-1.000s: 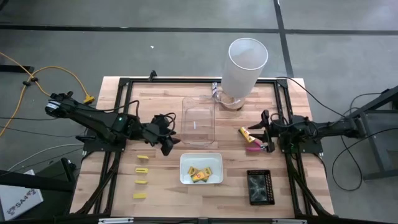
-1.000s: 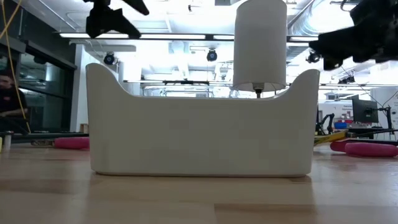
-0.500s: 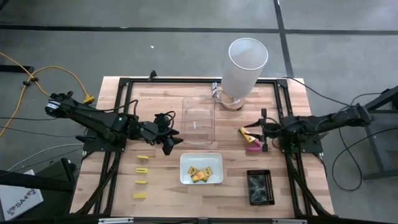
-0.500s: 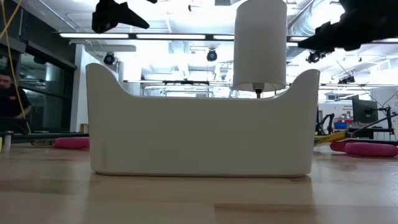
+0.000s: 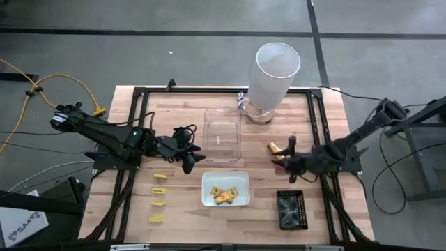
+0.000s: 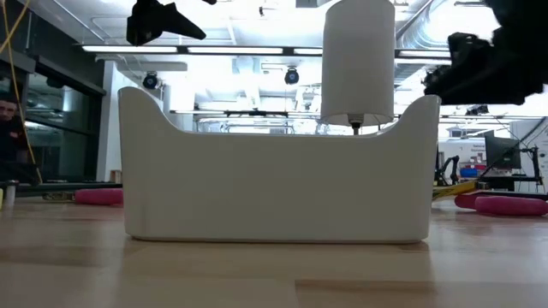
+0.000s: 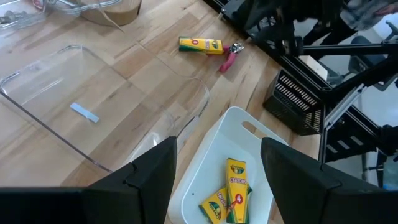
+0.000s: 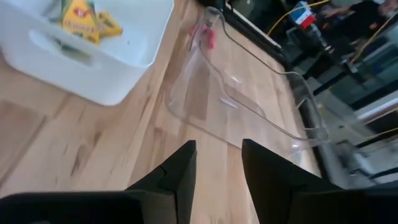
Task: Pick & Place School Supplies
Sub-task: Put the yellow crayon box into the white bin
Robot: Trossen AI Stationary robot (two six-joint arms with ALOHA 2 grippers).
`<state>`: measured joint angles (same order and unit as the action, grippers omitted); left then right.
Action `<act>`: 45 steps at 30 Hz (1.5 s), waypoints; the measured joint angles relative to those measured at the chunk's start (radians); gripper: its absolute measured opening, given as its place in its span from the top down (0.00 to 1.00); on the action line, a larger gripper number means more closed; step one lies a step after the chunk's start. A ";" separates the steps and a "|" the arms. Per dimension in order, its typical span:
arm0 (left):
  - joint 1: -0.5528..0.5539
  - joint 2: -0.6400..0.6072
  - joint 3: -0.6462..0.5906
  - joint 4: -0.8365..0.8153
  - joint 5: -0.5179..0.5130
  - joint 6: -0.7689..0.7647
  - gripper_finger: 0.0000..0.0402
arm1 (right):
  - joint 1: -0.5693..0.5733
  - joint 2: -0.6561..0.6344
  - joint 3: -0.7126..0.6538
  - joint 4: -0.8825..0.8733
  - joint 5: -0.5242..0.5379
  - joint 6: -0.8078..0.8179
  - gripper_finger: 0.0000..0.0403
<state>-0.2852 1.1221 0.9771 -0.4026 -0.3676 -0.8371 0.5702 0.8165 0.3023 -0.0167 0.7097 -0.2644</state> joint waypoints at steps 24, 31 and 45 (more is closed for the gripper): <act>0.000 0.000 0.000 0.000 0.000 0.000 0.44 | 0.323 0.254 0.041 -0.284 0.182 0.528 0.70; 0.000 0.000 0.000 0.000 0.000 0.000 0.44 | 0.336 0.254 0.066 -0.375 0.162 0.530 0.70; 0.000 0.000 0.000 0.000 0.000 0.000 0.44 | 0.243 0.278 0.115 -0.313 0.146 0.228 0.70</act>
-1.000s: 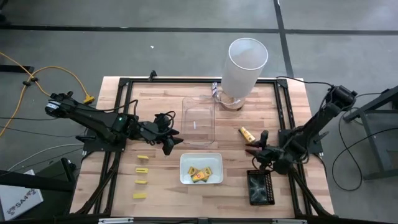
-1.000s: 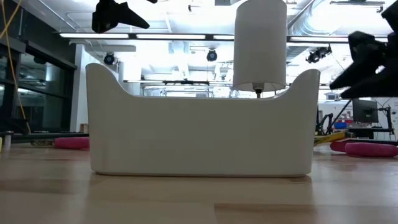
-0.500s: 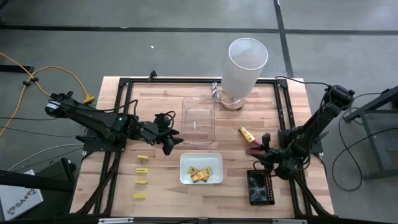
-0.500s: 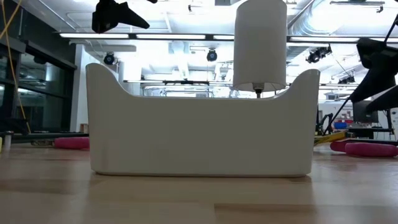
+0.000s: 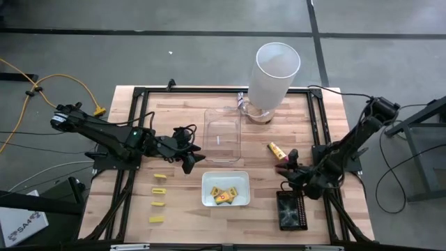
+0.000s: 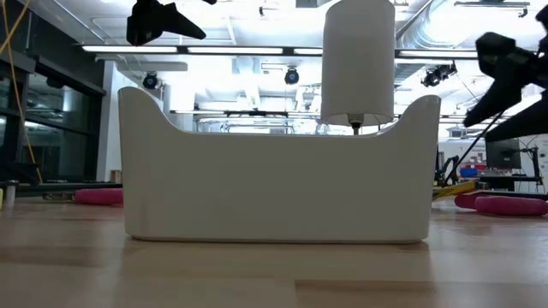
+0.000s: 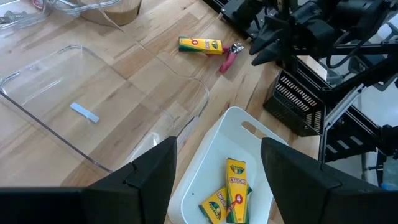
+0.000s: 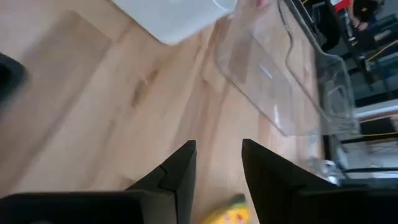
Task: Pick & Place School Supplies
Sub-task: Put the yellow crayon box into the white bin
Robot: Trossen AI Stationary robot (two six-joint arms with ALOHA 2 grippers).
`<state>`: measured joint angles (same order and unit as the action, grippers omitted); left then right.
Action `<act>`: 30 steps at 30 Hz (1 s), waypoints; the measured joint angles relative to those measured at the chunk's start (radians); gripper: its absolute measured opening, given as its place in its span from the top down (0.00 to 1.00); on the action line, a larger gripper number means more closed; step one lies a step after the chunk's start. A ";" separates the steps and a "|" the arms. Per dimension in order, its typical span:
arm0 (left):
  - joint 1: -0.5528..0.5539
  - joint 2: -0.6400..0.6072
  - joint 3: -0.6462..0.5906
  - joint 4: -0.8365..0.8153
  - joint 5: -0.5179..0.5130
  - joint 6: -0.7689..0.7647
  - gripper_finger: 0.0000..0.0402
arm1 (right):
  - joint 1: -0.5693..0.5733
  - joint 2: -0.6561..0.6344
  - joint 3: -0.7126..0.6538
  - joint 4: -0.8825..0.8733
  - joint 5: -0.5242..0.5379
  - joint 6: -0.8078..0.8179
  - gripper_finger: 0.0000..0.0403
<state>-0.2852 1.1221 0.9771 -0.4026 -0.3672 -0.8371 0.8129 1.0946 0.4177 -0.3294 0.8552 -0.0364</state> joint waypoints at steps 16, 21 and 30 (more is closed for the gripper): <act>0.000 0.000 0.000 0.000 0.000 0.000 0.44 | -0.165 0.000 0.009 -0.094 -0.190 -0.105 0.70; 0.000 0.000 0.000 0.000 0.000 0.000 0.44 | -0.219 0.000 0.023 -0.093 -0.174 -0.204 0.70; 0.000 0.000 0.000 0.000 0.000 0.000 0.44 | -0.284 0.000 0.025 -0.158 -0.214 -0.228 0.70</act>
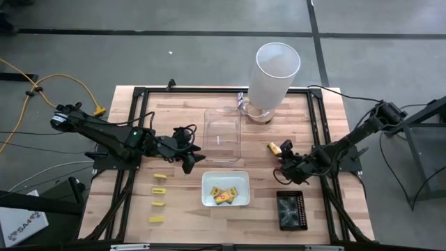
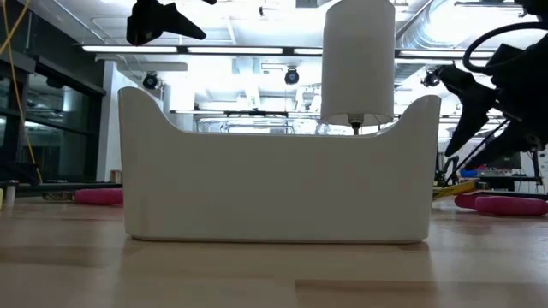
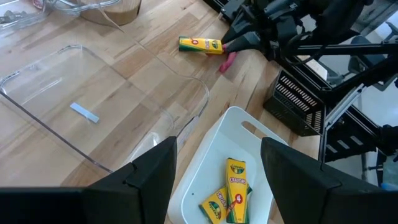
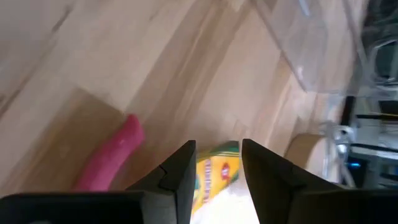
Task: Pick & Place School Supplies
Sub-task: Put the yellow crayon box into the white bin
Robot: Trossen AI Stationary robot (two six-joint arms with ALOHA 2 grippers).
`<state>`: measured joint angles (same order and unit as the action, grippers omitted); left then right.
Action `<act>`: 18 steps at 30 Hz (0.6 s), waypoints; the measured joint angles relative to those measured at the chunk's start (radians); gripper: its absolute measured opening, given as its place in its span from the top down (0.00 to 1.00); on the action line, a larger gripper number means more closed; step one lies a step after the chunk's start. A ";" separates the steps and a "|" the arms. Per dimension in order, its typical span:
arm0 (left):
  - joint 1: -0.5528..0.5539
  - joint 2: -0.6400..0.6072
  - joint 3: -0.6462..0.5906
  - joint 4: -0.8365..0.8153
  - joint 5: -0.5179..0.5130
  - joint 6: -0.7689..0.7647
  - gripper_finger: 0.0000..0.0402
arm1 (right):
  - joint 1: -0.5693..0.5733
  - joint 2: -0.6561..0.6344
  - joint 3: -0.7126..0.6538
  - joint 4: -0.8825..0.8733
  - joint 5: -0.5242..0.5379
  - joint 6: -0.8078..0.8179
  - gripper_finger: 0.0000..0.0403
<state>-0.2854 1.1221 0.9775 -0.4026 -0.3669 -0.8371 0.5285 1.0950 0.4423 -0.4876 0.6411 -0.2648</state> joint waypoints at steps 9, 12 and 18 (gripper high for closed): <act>0.000 0.000 0.000 0.000 0.000 0.000 0.44 | 0.000 0.000 0.000 -0.044 -0.047 0.036 0.70; 0.000 0.000 0.000 0.000 0.000 0.000 0.44 | 0.000 0.000 0.000 -0.057 -0.067 0.036 0.70; 0.000 0.000 0.000 0.000 0.000 0.000 0.44 | 0.000 0.000 0.000 -0.076 -0.092 0.064 0.70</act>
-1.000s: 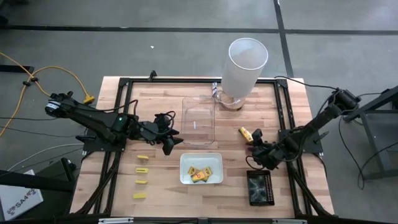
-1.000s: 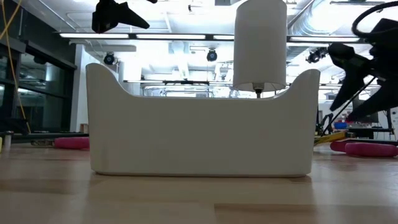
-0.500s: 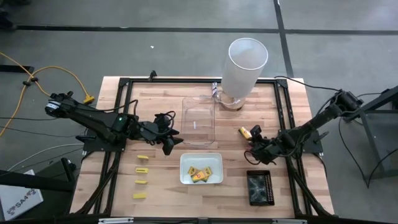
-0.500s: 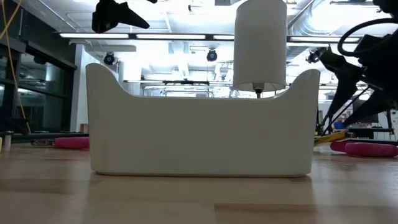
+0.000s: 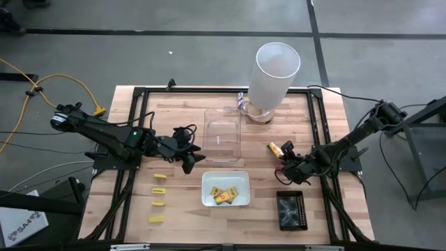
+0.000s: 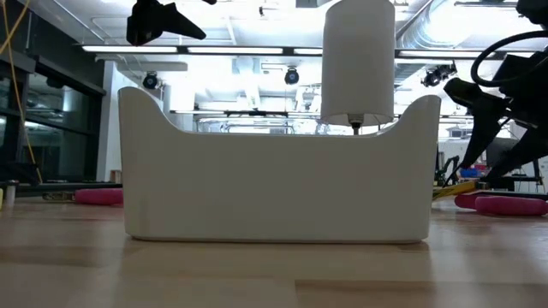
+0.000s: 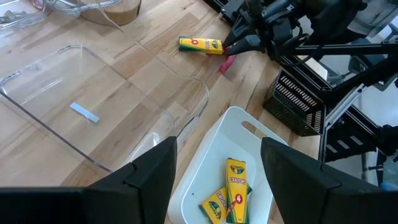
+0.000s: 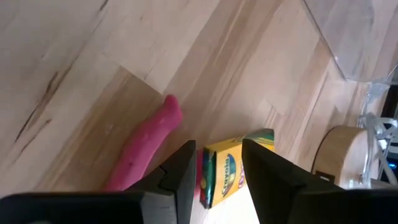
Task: Pick & Place School Supplies
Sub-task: Put the yellow crayon box into the white bin
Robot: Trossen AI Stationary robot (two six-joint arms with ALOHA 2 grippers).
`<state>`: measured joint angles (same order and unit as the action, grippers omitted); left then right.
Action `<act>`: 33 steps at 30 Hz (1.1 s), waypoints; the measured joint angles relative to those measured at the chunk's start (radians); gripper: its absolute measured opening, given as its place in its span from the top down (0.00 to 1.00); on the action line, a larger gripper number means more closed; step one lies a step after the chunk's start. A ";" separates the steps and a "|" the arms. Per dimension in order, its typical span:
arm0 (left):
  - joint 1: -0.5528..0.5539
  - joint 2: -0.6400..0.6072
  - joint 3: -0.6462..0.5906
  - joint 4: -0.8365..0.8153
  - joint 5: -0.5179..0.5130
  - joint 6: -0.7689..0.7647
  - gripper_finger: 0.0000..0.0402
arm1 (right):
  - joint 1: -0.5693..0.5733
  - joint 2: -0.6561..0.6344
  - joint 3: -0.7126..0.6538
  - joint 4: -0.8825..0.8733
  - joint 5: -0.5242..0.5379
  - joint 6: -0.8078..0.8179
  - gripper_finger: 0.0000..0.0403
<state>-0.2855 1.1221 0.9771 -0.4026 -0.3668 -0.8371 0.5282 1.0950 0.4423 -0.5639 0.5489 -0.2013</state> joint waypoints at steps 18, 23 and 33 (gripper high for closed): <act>0.000 0.000 0.000 0.000 0.000 0.000 0.44 | 0.000 0.106 0.000 0.004 0.029 0.021 0.70; 0.000 0.000 0.000 0.000 0.000 0.000 0.44 | 0.000 0.149 0.000 0.016 0.106 0.042 0.70; 0.000 0.000 0.000 0.000 0.000 0.000 0.44 | 0.000 0.171 0.000 0.031 0.115 0.066 0.71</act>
<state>-0.2852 1.1221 0.9773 -0.4026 -0.3669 -0.8371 0.5279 1.2655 0.4423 -0.5332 0.6640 -0.1349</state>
